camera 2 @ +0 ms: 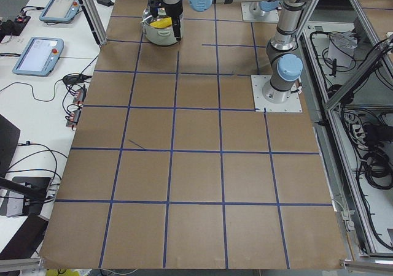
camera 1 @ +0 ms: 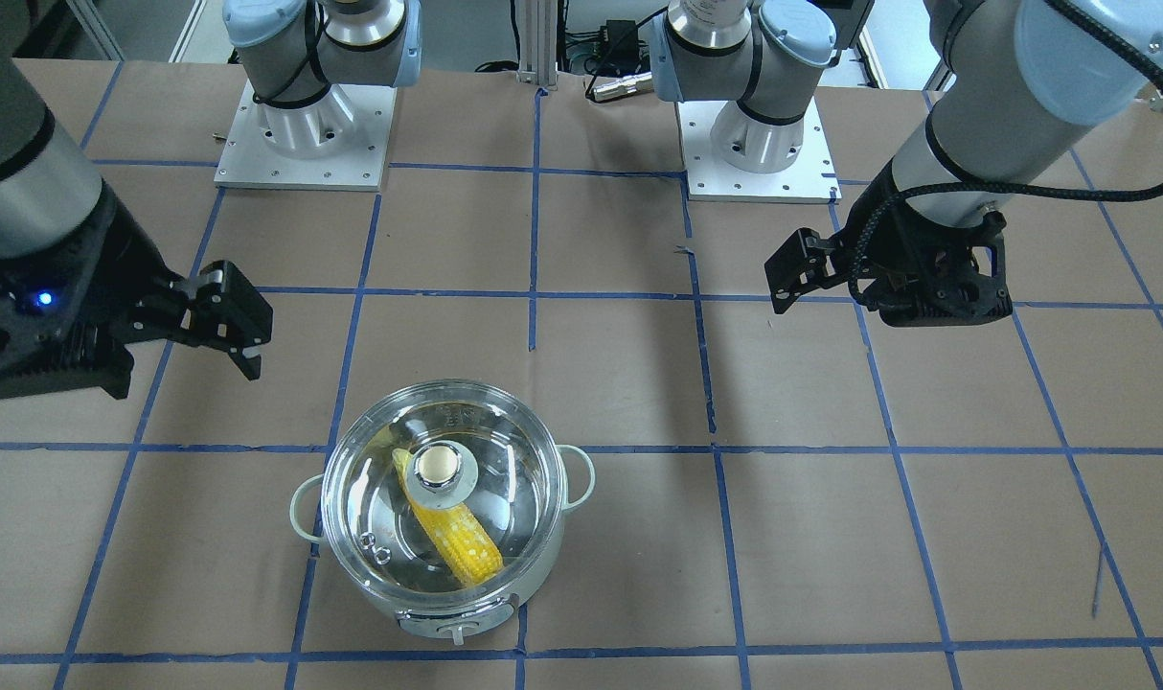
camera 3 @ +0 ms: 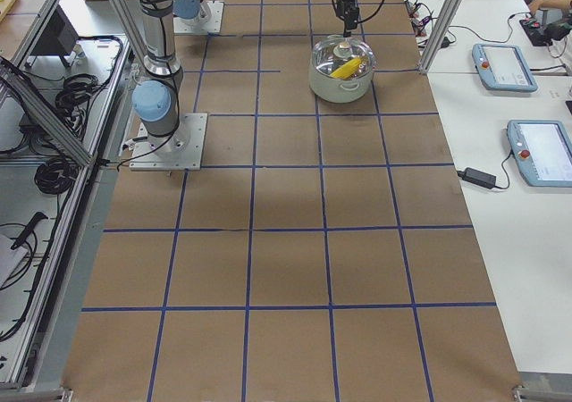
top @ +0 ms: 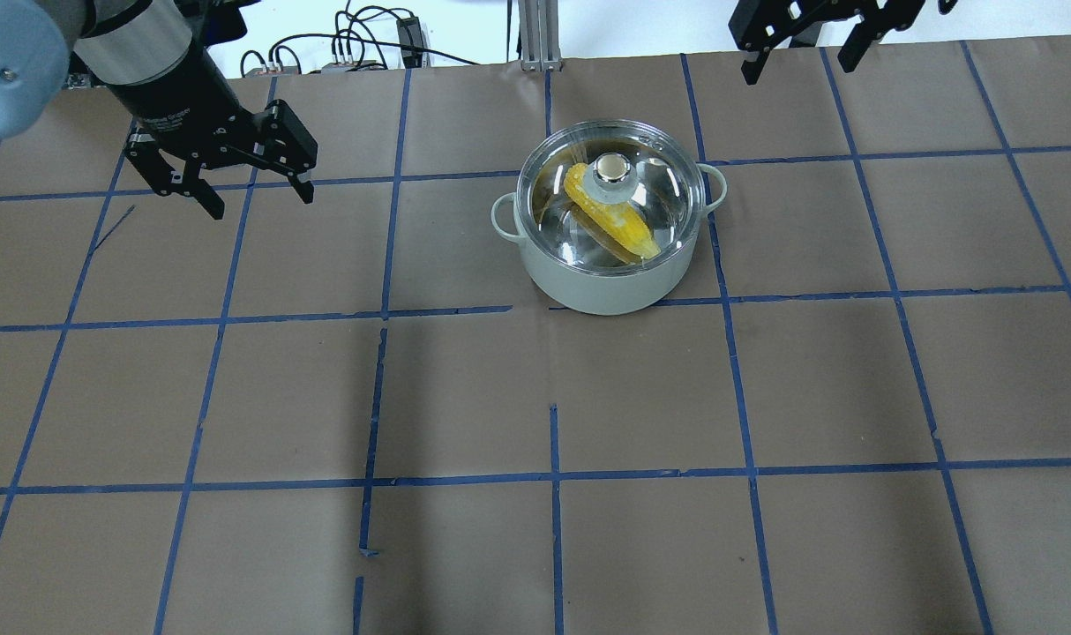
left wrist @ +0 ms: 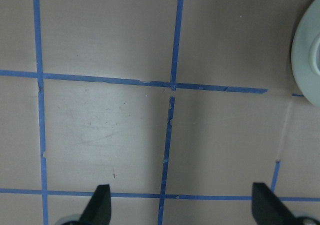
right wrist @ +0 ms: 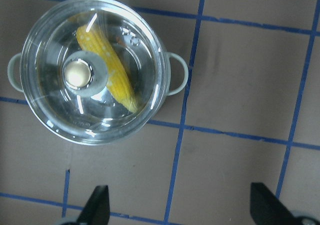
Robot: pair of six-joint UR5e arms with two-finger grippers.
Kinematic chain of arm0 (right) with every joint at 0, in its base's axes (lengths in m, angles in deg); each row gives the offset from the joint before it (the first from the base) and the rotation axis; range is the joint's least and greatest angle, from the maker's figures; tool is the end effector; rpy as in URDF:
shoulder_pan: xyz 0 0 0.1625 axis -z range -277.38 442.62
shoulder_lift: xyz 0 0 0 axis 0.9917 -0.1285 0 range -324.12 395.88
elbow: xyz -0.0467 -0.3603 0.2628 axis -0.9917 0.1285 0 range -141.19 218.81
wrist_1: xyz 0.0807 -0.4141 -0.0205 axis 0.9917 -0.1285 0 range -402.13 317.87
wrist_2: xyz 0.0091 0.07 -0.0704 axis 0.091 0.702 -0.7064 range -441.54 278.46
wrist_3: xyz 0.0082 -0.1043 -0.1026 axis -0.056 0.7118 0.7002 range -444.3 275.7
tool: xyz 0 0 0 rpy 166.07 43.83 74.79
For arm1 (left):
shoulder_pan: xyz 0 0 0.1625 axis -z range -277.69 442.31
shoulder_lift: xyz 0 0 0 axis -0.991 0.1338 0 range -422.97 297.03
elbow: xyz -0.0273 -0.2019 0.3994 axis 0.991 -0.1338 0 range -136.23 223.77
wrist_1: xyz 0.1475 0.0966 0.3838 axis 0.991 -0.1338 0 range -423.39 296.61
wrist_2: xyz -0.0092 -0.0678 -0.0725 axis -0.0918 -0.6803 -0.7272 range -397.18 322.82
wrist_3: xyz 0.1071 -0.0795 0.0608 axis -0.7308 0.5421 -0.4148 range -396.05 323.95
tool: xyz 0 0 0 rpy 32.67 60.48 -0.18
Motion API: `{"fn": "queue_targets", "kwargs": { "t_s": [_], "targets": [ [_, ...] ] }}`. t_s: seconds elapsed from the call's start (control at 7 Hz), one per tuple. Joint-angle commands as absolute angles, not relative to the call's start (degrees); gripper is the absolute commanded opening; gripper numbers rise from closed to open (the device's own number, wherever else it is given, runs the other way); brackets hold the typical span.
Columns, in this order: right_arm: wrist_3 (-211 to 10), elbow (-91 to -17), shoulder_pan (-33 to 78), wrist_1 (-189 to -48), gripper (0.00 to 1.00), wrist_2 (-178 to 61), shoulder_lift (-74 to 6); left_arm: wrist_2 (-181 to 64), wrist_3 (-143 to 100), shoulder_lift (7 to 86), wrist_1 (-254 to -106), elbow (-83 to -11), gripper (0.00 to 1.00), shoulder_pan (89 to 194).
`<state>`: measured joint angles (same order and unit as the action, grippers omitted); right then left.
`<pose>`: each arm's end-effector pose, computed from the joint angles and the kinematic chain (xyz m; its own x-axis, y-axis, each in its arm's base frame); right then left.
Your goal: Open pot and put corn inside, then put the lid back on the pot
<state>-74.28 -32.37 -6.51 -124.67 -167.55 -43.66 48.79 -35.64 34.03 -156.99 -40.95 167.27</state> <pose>0.1346 -0.5821 0.5171 -0.9849 -0.1601 -0.0659 -0.1586 0.9870 -0.0277 -0.0953 -0.5515 0.4406 -0.9924 -0.1013 0.0694 -0.0947 0.9911 0.0932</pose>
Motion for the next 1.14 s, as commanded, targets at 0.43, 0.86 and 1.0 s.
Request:
{"fn": "queue_targets", "kwargs": {
  "t_s": [0.43, 0.86, 1.0],
  "targets": [
    [-75.6, -41.78, -7.12, -124.13, 1.0, -170.49, -52.78, 48.6, -35.61, 34.23, -156.38, -40.96, 1.0, 167.21],
    [-76.21, -42.66, -7.21, -125.27, 1.0, -170.14, -53.24, 48.52, -35.53, 34.85, -156.81, -40.17, 1.0, 167.13],
    [-76.65, -42.75, -7.21, -125.36, 1.0, -170.31, -53.41, 48.43, -35.53, 34.85, -156.82, -39.56, 1.0, 166.95]
  ]
}}
